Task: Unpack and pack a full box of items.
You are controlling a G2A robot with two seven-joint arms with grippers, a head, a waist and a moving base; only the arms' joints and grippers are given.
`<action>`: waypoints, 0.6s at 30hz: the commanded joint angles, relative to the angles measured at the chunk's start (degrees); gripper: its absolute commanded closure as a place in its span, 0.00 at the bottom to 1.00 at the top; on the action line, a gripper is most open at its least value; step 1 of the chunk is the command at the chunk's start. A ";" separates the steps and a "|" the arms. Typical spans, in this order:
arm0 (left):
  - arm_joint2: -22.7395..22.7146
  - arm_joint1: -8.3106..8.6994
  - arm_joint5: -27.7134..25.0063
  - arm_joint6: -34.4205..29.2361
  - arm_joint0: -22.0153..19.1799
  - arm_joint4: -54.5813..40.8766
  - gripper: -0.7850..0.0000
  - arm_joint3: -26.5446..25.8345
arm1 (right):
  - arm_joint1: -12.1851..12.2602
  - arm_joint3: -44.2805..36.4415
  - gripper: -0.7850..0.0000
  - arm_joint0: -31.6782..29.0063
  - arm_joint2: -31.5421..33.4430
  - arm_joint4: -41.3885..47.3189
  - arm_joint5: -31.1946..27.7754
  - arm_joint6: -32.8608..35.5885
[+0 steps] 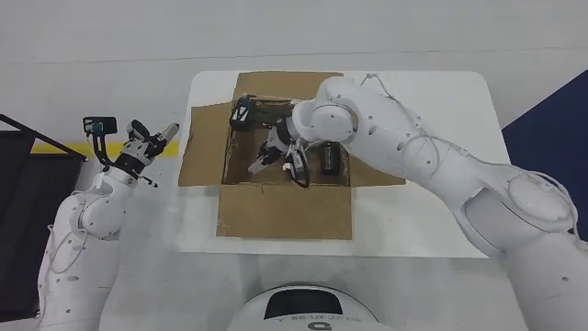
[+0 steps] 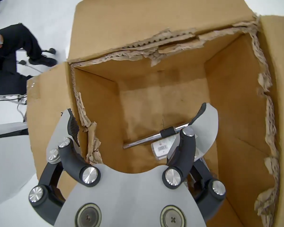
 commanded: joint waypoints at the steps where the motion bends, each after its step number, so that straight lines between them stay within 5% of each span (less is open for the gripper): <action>1: 0.00 0.00 0.00 0.00 0.00 0.00 0.00 0.00 | 1.97 -4.91 0.00 -2.03 1.86 -2.65 4.90 0.26; 9: 0.00 0.00 0.00 0.00 0.00 0.00 0.00 0.00 | 1.99 -4.57 0.00 -2.19 1.88 -2.98 5.42 0.10; 12: 0.00 0.00 0.00 0.00 0.00 0.00 0.00 0.00 | 1.63 -4.24 0.00 -3.09 1.44 -6.43 11.72 1.18; 18: 0.00 0.00 0.00 0.00 0.00 0.00 0.00 0.00 | 1.89 -4.20 0.00 -4.92 2.20 -9.23 15.46 5.05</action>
